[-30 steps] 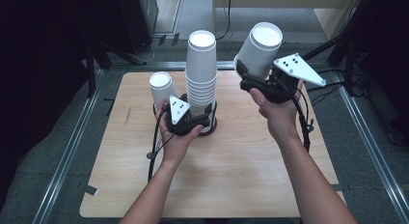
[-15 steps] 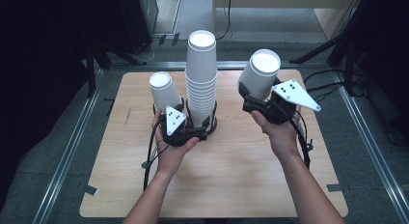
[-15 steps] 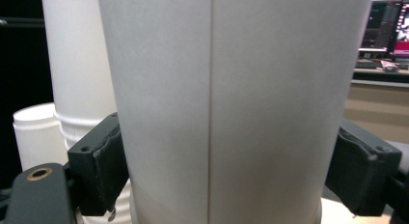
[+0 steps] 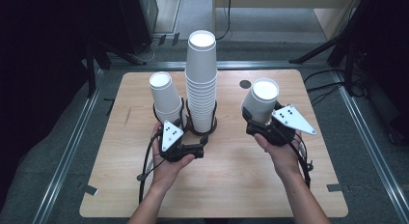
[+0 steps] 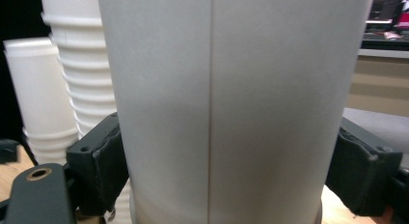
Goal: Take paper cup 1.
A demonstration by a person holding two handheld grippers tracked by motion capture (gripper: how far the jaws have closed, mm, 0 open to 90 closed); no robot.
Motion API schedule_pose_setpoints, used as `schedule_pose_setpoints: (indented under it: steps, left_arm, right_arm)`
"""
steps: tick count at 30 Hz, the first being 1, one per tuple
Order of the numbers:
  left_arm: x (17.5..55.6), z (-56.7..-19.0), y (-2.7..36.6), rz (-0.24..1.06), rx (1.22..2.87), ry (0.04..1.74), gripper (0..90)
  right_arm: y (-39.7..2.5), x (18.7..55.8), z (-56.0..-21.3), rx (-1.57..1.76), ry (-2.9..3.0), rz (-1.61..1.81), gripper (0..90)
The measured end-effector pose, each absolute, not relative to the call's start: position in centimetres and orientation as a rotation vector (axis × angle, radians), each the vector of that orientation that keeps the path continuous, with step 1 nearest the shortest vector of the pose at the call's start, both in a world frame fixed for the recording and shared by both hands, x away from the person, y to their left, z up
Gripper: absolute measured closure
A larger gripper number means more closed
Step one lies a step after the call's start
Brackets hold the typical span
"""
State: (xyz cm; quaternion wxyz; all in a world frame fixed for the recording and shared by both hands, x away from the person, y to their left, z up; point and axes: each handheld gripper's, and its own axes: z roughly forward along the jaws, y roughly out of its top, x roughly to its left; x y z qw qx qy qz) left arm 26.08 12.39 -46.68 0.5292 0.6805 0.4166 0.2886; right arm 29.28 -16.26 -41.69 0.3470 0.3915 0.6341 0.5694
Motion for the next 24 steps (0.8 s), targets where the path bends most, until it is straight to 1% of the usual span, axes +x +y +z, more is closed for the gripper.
schedule_pose_setpoints:
  steps: [1, 2, 3, 6, 9, 12, 14, 18, 24]
  left_arm:
    - [26.0, -46.8, 12.4, 0.691, 1.635, 0.994, 0.0]
    - [25.9, -46.9, 12.6, 0.69, 1.648, 0.99, 0.0]
    - [25.9, -46.9, 12.6, 0.69, 1.648, 0.99, 0.0]
    - [25.6, -47.0, 13.0, 0.68, 1.647, 0.989, 0.0]
    - [25.5, -47.1, 13.4, 0.663, 1.631, 1.001, 0.0]
    - [25.4, -47.2, 13.5, 0.658, 1.637, 0.999, 0.0]
    - [25.2, -47.2, 13.6, 0.648, 1.643, 0.992, 0.0]
    - [24.9, -46.9, 13.5, 0.626, 1.637, 0.971, 0.0]
    - [24.4, -46.3, 13.1, 0.593, 1.651, 0.925, 0.0]
  right_arm:
    - [-16.3, 29.3, -41.7, 1.016, 1.645, 1.477, 13.4]
    - [-16.3, 28.9, -42.5, 1.002, 1.659, 1.456, 13.3]
    - [-16.3, 28.9, -42.5, 1.002, 1.659, 1.456, 13.3]
    - [-16.3, 28.2, -44.2, 0.965, 1.684, 1.407, 13.4]
    - [-15.9, 28.1, -45.1, 0.936, 1.72, 1.322, 13.2]
    - [-15.7, 27.9, -45.7, 0.938, 1.736, 1.314, 13.1]
    - [-15.5, 27.7, -46.7, 0.925, 1.761, 1.277, 13.2]
    - [-15.2, 27.6, -47.4, 0.896, 1.773, 1.254, 13.2]
    - [-13.7, 27.1, -48.6, 0.737, 1.843, 1.138, 13.2]
